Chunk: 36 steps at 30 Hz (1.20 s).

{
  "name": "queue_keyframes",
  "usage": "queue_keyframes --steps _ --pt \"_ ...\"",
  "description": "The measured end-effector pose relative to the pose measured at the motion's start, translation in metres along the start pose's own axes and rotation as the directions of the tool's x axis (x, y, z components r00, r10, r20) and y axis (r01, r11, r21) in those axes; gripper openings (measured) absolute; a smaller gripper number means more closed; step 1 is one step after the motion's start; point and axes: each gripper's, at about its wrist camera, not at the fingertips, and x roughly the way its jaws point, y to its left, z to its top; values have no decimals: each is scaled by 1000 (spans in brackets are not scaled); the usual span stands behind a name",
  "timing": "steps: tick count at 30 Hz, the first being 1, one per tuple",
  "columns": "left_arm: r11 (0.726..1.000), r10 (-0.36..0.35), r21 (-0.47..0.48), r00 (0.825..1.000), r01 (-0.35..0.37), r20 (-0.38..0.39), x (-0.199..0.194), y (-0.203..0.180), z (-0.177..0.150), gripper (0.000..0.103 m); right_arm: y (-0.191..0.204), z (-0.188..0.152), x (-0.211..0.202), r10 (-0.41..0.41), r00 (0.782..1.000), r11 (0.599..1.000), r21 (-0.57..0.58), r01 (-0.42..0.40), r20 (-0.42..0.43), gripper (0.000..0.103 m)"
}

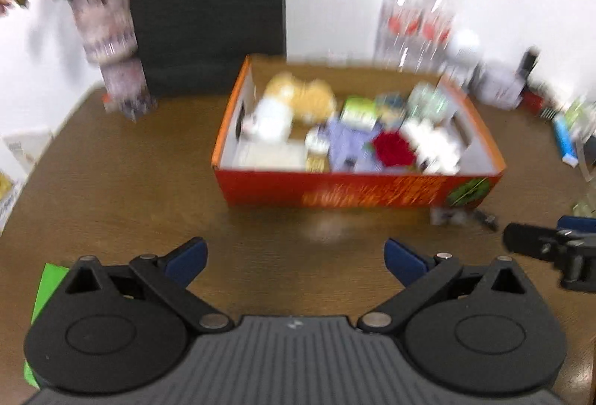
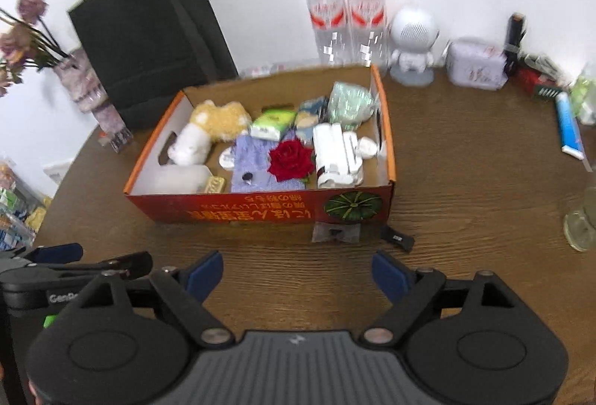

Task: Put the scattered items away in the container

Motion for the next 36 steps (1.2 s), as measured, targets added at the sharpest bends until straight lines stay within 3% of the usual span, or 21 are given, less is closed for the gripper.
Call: queue_keyframes --steps 2,4,8,12,16,28,36 --pt "1000 -4 20 991 1 135 -21 -2 -26 103 5 -22 -14 -9 995 999 -42 14 101 89" --pt "999 -11 48 968 -1 251 -36 -3 -60 103 9 -50 -26 -18 976 995 -91 38 217 93" --pt "1000 -4 17 950 -1 311 -42 -2 -121 103 8 -108 -30 -29 942 992 -108 69 335 97" --pt "1000 -14 -18 969 19 246 -30 1 -166 103 8 -163 -20 -38 937 989 -121 85 348 98" --pt "1000 -27 1 982 28 187 -23 4 -187 103 15 -197 -1 -63 953 978 -171 118 296 99" --pt "1000 -19 7 996 18 92 -5 6 -195 103 16 -211 13 -100 961 971 -187 151 257 99" --pt "1000 -4 7 996 3 93 -3 2 -195 103 16 -210 19 -129 967 969 -178 169 218 100"
